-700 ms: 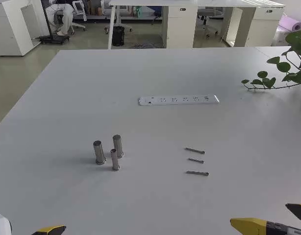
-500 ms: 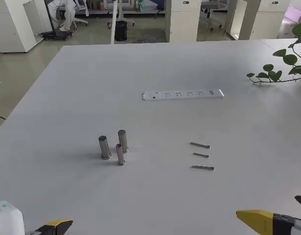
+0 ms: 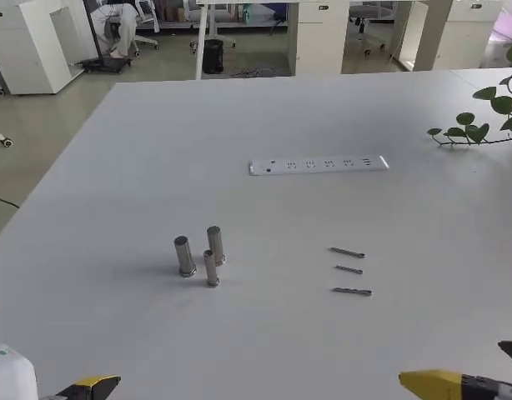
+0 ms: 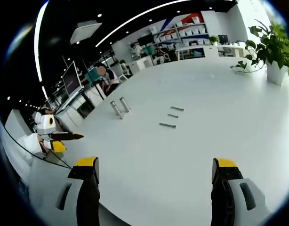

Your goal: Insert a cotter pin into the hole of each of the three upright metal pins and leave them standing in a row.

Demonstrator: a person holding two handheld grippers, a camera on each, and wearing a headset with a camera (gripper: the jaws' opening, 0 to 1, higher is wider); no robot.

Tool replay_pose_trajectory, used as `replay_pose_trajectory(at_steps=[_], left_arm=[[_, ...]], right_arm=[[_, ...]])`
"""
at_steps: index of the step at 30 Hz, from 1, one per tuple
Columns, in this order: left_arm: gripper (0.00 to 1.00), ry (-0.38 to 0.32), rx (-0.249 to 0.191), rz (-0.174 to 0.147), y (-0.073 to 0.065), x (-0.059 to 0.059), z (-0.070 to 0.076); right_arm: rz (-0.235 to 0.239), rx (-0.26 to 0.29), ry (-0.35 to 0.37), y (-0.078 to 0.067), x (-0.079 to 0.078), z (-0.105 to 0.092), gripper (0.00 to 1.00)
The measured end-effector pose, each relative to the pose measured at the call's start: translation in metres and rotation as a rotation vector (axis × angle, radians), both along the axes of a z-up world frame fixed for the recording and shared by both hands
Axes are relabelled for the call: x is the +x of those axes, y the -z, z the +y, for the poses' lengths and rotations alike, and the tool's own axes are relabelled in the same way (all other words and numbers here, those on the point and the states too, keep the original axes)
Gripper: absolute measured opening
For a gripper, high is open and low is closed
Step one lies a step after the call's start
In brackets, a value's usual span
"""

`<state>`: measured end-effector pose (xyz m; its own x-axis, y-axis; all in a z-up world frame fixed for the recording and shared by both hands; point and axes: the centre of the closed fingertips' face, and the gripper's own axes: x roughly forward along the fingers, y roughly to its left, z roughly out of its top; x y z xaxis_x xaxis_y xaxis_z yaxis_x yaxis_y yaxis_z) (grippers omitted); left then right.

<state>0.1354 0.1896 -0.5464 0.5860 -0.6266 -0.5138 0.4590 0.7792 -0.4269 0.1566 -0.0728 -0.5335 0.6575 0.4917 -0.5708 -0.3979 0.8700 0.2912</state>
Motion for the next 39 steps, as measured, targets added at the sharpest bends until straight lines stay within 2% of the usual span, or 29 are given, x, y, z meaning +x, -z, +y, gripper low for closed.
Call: replay_pose_trajectory(at_steps=[1, 2, 5, 13, 30, 39], left_arm=[[1.0, 0.0, 0.003, 0.005, 0.0, 0.0, 0.0], [1.0, 0.001, 0.006, 0.002, 0.0, 0.0, 0.001], [1.0, 0.001, 0.01, 0.003, 0.0, 0.001, 0.001], [1.0, 0.014, 0.021, 0.004, 0.001, 0.005, -0.002], [0.99, 0.054, 0.044, 0.001, 0.005, 0.019, -0.004], [0.99, 0.072, 0.053, -0.017, 0.003, 0.033, -0.005]], right_arm=[[-0.051, -0.03, -0.021, -0.003, 0.003, 0.0, 0.98], [-0.048, -0.042, -0.022, -0.002, 0.002, 0.0, 0.98], [-0.024, -0.024, -0.017, 0.0, 0.002, -0.001, 0.98], [-0.018, -0.008, 0.007, 0.002, 0.002, -0.007, 0.98], [-0.01, -0.009, 0.044, 0.003, 0.003, -0.011, 0.94], [-0.001, -0.006, 0.058, 0.005, 0.002, -0.011, 0.94]])
